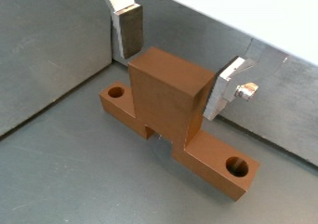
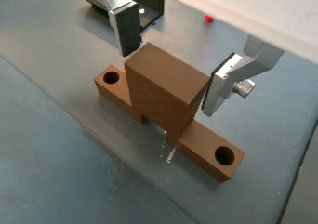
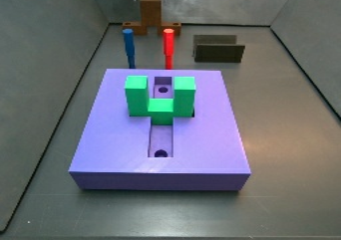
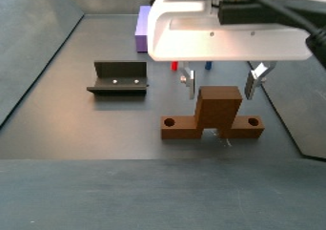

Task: Pick up the brown object. Move up. Move to above the board. Insert the brown object.
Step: Pick up the brown object.

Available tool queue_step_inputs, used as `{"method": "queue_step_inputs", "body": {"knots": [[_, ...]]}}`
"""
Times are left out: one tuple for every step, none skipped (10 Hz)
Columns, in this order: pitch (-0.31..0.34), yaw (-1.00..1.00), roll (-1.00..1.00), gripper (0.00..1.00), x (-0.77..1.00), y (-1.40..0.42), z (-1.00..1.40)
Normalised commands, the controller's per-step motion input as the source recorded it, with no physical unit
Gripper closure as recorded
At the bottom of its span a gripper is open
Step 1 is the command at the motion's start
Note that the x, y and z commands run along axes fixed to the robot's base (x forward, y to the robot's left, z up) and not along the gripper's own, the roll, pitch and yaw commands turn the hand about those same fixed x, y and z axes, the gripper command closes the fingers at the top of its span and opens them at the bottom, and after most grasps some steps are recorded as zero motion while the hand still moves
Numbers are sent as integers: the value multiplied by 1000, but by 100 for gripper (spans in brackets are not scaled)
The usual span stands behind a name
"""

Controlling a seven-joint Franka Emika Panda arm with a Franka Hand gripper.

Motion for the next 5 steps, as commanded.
{"method": "queue_step_inputs", "body": {"knots": [[0,63,0,0,14,0,-223],[0,69,0,0,0,0,-266],[-6,149,0,0,0,77,-249],[-23,226,11,0,-6,69,-203],[0,200,0,0,0,0,-194]]}}
